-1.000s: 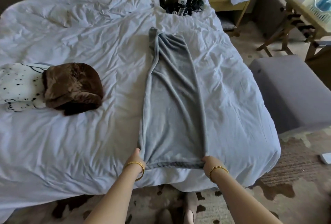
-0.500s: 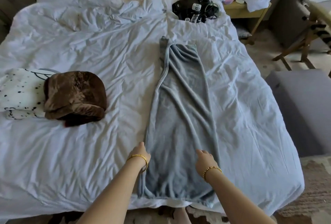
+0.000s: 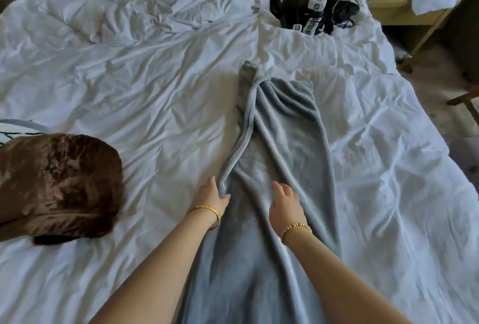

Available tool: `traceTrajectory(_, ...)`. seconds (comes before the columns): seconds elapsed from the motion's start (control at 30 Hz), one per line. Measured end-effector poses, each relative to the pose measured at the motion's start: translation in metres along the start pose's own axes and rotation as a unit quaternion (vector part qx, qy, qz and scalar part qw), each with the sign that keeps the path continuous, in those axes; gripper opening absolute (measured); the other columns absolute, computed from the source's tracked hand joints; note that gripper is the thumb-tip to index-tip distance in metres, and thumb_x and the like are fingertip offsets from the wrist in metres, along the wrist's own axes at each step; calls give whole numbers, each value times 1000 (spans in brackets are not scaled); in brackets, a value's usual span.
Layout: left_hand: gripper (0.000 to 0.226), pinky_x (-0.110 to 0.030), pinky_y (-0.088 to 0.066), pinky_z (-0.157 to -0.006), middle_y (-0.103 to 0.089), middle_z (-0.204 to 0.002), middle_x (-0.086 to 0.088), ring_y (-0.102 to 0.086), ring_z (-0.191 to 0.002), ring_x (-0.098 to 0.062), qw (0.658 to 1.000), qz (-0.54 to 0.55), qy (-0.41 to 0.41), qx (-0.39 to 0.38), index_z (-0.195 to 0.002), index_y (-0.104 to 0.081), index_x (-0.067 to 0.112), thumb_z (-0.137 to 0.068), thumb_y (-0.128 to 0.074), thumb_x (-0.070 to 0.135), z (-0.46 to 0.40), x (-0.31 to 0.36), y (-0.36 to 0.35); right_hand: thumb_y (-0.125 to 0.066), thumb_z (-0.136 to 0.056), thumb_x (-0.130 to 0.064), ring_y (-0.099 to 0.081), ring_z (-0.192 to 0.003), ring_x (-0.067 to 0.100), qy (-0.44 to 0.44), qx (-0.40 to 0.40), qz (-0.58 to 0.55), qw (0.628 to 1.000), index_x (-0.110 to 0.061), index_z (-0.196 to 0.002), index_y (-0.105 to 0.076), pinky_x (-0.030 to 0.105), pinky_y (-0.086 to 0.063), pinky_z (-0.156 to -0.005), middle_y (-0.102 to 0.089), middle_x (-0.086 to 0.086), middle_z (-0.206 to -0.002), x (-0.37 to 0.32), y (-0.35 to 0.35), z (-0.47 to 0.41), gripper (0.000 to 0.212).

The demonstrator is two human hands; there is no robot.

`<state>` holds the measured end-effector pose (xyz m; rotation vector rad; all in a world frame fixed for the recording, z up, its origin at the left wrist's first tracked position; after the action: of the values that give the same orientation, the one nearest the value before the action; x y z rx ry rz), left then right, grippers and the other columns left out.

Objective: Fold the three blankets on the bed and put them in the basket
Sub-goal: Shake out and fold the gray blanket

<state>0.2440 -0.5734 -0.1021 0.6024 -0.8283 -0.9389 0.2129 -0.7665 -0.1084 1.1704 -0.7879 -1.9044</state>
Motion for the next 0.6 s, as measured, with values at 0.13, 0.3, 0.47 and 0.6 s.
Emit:
traceTrajectory(0.13, 69, -36, -36, -101, -42, -138, -18, -43, -126, -32, 998, -1, -21, 54, -142, -24, 6, -90, -56, 37, -56, 25, 11, -40, -89, -8, -16, -141, 25, 14, 52, 27, 998, -15, -147, -22, 36, -20, -115, -20, 6, -152, 2, 12, -50, 61)
traceTrajectory(0.3, 76, -37, -33, -104, -39, -140, -17, -39, -129, -33, 994, 24, -55, 89, -144, -22, 8, -86, -58, 42, -125, 70, 23, -44, -93, -18, -6, -143, 29, -29, 183, 61, 981, -20, -145, -27, 44, -11, -114, -13, 13, -155, 18, 60, -109, 55)
traceTrajectory(0.47, 94, -35, -31, -107, -31, -148, -13, -38, -133, -30, 995, 86, -36, 34, -149, -6, 15, -81, -66, 40, -169, 100, 10, -51, -91, -41, -6, -141, 36, -162, 141, 49, 975, -25, -149, -3, 50, -12, -112, -4, 17, -154, 58, 78, -161, 77)
traceTrajectory(0.6, 69, -36, -37, -99, -41, -144, -10, -48, -122, -34, 989, 146, -23, 24, -148, -11, 22, -90, -48, 16, -173, 107, -4, -42, -93, -14, -42, -119, 38, -113, 125, 113, 979, -22, -143, -23, 46, -37, -95, -38, 18, -135, 62, 80, -174, 54)
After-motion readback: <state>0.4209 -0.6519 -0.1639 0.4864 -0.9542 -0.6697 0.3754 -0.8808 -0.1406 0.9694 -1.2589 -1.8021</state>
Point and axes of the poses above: each hand's wrist, its own z-axis away from the middle knuckle, its own y-axis out of the back of the hand, x = y × z, the point moved 10 cm from there along -z, towards the middle knuckle
